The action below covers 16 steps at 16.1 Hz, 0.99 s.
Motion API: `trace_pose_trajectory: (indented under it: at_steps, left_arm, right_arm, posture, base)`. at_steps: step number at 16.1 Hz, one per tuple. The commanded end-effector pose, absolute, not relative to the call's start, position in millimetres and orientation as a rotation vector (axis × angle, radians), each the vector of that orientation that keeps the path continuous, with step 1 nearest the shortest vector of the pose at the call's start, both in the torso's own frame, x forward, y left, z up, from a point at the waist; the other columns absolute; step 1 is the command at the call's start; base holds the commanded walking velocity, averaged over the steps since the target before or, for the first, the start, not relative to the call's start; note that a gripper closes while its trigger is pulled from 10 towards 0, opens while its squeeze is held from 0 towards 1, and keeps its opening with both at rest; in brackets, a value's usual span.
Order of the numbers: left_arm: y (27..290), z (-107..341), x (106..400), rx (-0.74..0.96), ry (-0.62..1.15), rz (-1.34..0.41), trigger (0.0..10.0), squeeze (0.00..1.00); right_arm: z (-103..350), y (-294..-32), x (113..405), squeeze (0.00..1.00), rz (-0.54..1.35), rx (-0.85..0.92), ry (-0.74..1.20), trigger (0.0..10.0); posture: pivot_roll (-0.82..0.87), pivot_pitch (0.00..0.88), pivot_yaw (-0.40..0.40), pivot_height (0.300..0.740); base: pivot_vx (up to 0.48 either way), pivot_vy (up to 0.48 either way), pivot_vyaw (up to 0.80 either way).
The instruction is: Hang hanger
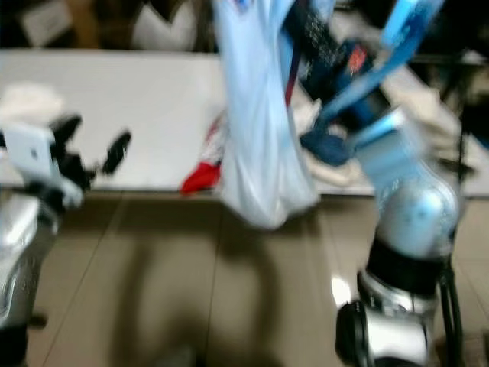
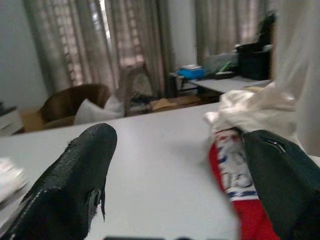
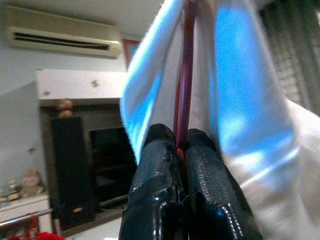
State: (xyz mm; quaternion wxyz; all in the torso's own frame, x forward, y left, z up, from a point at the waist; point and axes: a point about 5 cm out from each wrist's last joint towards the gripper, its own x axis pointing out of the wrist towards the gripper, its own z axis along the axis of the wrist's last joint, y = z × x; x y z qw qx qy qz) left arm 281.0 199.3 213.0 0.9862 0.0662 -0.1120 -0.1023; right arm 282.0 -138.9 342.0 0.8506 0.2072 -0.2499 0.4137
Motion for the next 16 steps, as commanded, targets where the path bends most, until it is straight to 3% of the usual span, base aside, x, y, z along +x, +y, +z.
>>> trace_pose_trajectory:
  at_steps: [1, 3, 6, 12, 16]
  left_arm:
    - [196.9, 212.7, 282.1, 0.146, -0.215, -0.194, 10.0, 0.00]
    - [183.9, 205.7, 281.3, 0.231, -0.187, -0.259, 10.0, 0.00]
    - [175.9, 198.2, 278.1, 0.319, -0.163, -0.333, 10.0, 0.00]
    - [187.0, 191.9, 277.8, 0.313, -0.131, -0.239, 10.0, 0.00]
    - [170.5, 181.4, 283.6, 0.216, -0.077, -0.327, 10.0, 0.00]
  right_arm:
    - [349.2, -137.4, 277.5, 0.00, 0.862, 0.388, -0.552, 10.0]
    - [306.2, -135.4, 294.0, 0.00, 0.739, 0.256, -0.346, 10.0]
    - [284.3, -127.7, 288.5, 0.00, 0.709, 0.348, -0.270, 10.0]
    - [213.8, -116.5, 270.4, 0.00, 0.655, 0.199, -0.008, 10.0]
    - [173.2, -123.2, 270.9, 0.00, 0.532, 0.147, 0.122, 10.0]
  posture:
    - [-0.06, 0.011, 0.031, 0.740]
    - [-0.06, 0.004, 0.029, 0.740]
    - [-0.06, 0.000, 0.027, 0.740]
    - [-0.06, 0.000, 0.014, 0.740]
    - [-0.08, 0.000, 0.026, 0.740]
  base:
    - [0.000, 0.000, 0.78]
    - [0.000, 0.000, 0.77]
    - [0.000, 0.000, 0.76]
    - [0.000, 0.000, 0.78]
    - [0.000, 0.000, 0.79]
